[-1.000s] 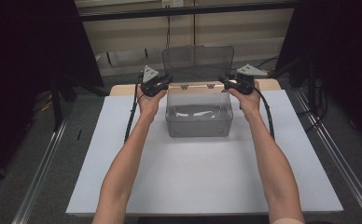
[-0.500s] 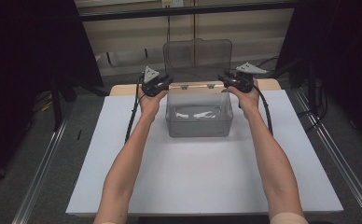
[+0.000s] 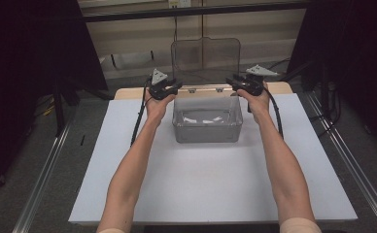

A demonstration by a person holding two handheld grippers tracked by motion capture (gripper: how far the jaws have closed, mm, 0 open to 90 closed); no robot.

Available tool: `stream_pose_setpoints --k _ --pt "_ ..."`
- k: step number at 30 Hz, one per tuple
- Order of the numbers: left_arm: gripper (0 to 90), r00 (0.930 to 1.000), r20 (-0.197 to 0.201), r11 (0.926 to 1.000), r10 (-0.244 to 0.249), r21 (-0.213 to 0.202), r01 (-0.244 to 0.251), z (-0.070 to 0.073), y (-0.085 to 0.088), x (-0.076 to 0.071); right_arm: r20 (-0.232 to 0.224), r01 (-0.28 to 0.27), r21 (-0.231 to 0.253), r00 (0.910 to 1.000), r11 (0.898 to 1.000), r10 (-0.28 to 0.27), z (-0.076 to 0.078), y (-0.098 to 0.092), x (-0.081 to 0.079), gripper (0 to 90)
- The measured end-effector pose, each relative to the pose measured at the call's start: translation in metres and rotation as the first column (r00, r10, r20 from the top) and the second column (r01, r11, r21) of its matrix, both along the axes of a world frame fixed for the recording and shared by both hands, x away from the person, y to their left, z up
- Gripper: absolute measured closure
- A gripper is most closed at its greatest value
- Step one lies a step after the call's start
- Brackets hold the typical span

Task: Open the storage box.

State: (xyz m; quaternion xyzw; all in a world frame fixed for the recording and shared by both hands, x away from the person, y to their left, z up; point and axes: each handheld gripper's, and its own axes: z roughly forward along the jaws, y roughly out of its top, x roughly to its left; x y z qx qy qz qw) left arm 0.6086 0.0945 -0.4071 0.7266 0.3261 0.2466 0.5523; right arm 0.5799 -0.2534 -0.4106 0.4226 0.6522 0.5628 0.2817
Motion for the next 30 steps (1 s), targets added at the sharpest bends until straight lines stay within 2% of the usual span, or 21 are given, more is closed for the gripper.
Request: stream_pose_setpoints --k 3,9,13,15,21,27,30 --pt "64.7 0.9999 -0.014 0.9999 0.004 -0.012 -0.004 -0.0007 -0.0004 0.0017 -0.010 -0.004 0.009 0.9999 1.000 0.004 -0.0013 -0.0006 0.0006 57.5" --pt "63.5 0.9999 -0.013 0.9999 0.000 0.015 0.000 -0.0004 0.0001 0.0024 -0.019 -0.005 -0.002 0.9998 1.000 0.005 -0.0051 -0.0008 0.0009 56.4" --pt "60.9 0.9997 -0.026 1.0000 -0.001 0.003 0.002 -0.0015 -0.0018 0.0020 -0.027 -0.007 0.005 0.9996 1.000 0.007 -0.0054 -0.0009 0.0010 55.4" --pt "59.9 0.9998 -0.020 0.9998 0.000 0.017 0.000 -0.0016 -0.0020 0.0023 -0.035 -0.010 0.002 0.9993 1.000 0.010 -0.0049 -0.0010 0.0009 54.4" --pt "58.0 0.9995 -0.030 0.9996 -0.004 0.026 0.005 -0.0019 -0.0029 0.0034 -0.054 -0.005 -0.009 0.9986 1.000 0.004 -0.0036 -0.0002 0.0009 53.1" --pt "56.9 0.9989 -0.046 0.9999 -0.004 0.013 0.005 -0.0026 -0.0033 0.0047 -0.068 -0.012 -0.002 0.9976 1.000 0.012 -0.0035 -0.0037 0.0015 56.0" --pt "55.2 0.9980 -0.063 1.0000 -0.004 0.004 0.004 -0.0034 -0.0032 0.0056 -0.078 -0.014 -0.021 0.9969 1.000 0.013 -0.0044 -0.0045 0.0020 55.7"
